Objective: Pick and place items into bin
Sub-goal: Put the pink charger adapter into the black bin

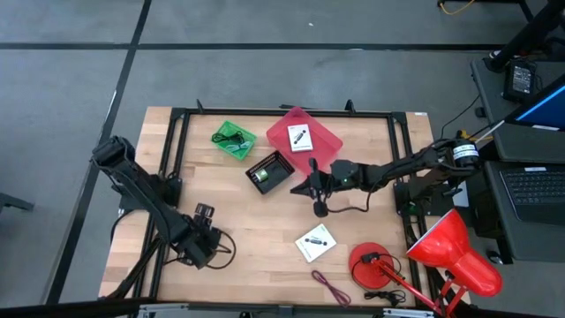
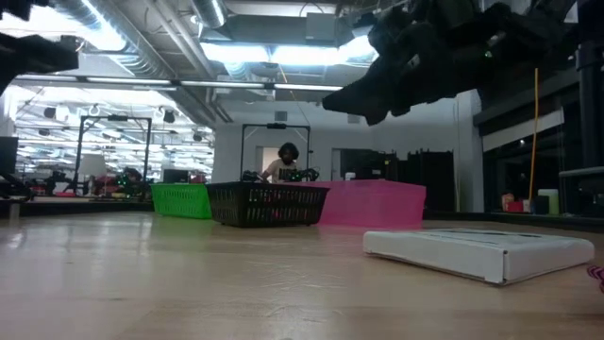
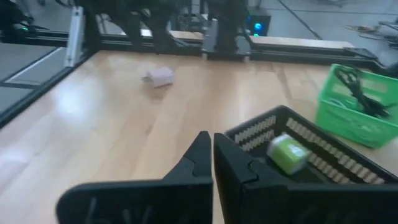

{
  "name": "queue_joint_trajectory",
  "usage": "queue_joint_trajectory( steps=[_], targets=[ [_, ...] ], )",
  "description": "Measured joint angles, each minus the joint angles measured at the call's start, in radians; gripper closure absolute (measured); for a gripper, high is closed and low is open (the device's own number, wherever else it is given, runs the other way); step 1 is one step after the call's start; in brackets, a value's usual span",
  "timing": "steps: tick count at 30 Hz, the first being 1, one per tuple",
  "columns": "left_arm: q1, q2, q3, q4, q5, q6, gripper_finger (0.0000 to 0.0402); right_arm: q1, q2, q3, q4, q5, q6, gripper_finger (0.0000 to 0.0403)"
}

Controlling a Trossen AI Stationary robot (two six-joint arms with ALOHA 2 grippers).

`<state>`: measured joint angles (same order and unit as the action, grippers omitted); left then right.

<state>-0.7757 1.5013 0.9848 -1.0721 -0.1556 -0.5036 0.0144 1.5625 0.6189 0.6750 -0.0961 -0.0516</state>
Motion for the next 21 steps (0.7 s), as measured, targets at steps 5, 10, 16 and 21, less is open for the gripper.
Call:
queue_joint_trajectory(
  steps=[5,10,16,21],
  targets=[
    [-0.001,0.065,0.000,-0.008,-0.011,0.029,0.0208,0.063,0.000,0.000,0.041,-0.002,0.025,0.0402],
    [-0.002,0.133,0.000,-0.010,-0.007,0.095,0.0208,0.130,0.000,0.000,0.093,-0.001,0.025,0.0402],
    [-0.002,0.208,0.000,-0.010,-0.042,0.168,0.0208,0.197,0.000,0.000,0.141,0.004,0.025,0.0402],
    [-0.002,0.228,0.000,-0.012,-0.097,0.195,0.0208,0.245,0.000,0.000,0.145,0.097,0.025,0.0402]
  ],
)
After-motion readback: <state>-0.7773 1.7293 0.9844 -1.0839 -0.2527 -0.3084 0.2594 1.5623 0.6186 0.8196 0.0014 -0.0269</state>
